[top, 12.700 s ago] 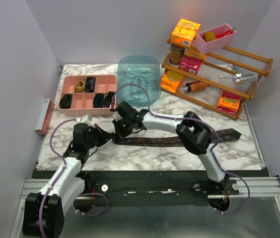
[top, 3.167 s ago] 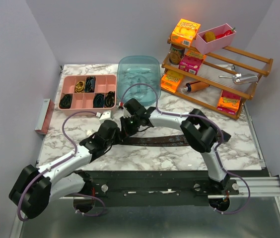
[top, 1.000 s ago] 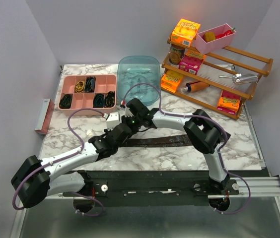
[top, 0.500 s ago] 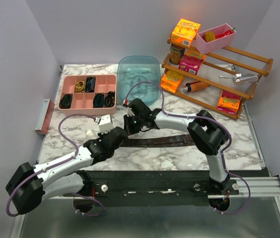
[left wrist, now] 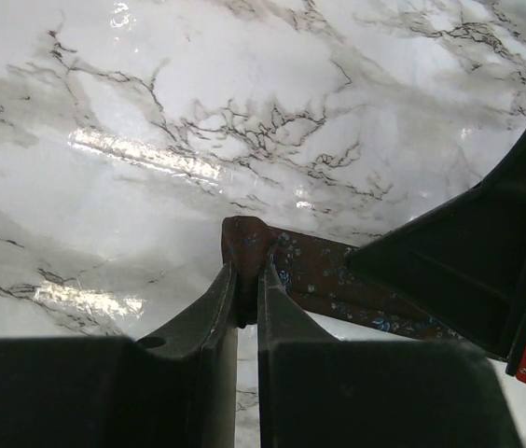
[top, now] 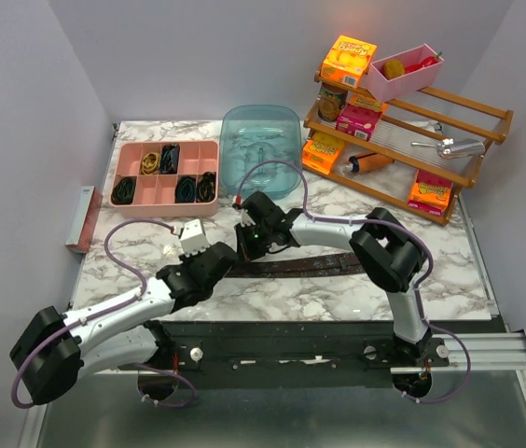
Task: Roll the ties
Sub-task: Roll the tie at the center of the board.
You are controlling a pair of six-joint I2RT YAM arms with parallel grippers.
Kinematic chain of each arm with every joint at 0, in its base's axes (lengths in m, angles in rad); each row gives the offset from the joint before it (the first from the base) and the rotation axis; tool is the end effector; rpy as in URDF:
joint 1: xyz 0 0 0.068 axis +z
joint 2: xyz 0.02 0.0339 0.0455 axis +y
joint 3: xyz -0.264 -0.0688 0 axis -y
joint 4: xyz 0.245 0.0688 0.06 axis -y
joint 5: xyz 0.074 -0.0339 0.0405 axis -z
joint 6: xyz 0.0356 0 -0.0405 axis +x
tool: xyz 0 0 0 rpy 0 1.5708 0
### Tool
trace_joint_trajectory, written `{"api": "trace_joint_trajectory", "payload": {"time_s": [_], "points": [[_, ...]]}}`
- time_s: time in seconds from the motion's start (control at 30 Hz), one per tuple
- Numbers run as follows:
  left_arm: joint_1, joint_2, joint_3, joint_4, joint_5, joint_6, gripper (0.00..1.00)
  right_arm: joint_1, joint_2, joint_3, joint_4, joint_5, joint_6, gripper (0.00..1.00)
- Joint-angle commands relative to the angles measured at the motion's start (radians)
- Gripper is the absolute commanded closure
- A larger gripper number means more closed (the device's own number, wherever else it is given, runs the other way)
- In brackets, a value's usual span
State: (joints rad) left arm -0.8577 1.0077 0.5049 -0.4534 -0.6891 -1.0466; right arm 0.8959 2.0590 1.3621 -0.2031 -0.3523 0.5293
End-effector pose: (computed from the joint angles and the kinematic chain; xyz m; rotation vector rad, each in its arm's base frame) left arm 0.1356 -0.1222 0.1883 -0.4654 2.2070 -0.1130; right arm 0.2634 0.3489 0.1513 -0.6545 2.6150 0.9755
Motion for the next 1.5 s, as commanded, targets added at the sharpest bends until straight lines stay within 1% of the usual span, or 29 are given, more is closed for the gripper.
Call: {"api": "trace_joint_trajectory", "payload": {"time_s": [0.0, 0.33, 0.47, 0.73, 0.83, 1.0, 1.13, 1.33, 1.47], "points": [[-0.004, -0.061, -0.037, 0.018, -0.078, -0.065, 1.0, 0.011, 0.024, -0.029, -0.021, 0.009, -0.018, 1.0], [0.0, -0.248, -0.129, -0.019, -0.138, -0.182, 1.0, 0.011, 0.024, -0.044, -0.021, 0.003, -0.022, 0.99], [0.003, -0.238, -0.134, -0.034, -0.153, -0.188, 1.0, 0.011, 0.023, -0.04, -0.021, -0.004, -0.025, 1.0], [0.002, -0.078, -0.066, -0.021, -0.164, -0.127, 1.0, 0.012, -0.034, -0.031, -0.028, 0.004, -0.032, 1.0], [0.002, -0.052, -0.04, -0.015, -0.173, -0.098, 1.0, 0.012, -0.069, -0.018, -0.036, 0.007, -0.031, 1.0], [0.0, -0.017, -0.003, 0.008, -0.173, -0.018, 1.0, 0.012, -0.114, -0.015, -0.041, 0.012, -0.031, 1.0], [-0.001, 0.064, 0.035, 0.022, -0.156, 0.051, 1.0, 0.011, -0.123, -0.02, -0.044, 0.006, -0.025, 1.0], [-0.021, 0.224, 0.144, -0.07, -0.184, 0.079, 1.0, 0.0, -0.14, -0.047, -0.048, 0.019, -0.023, 1.0], [-0.052, 0.279, 0.207, -0.128, -0.231, 0.077, 1.0, -0.028, -0.177, -0.099, -0.047, 0.032, -0.026, 1.0]]}}
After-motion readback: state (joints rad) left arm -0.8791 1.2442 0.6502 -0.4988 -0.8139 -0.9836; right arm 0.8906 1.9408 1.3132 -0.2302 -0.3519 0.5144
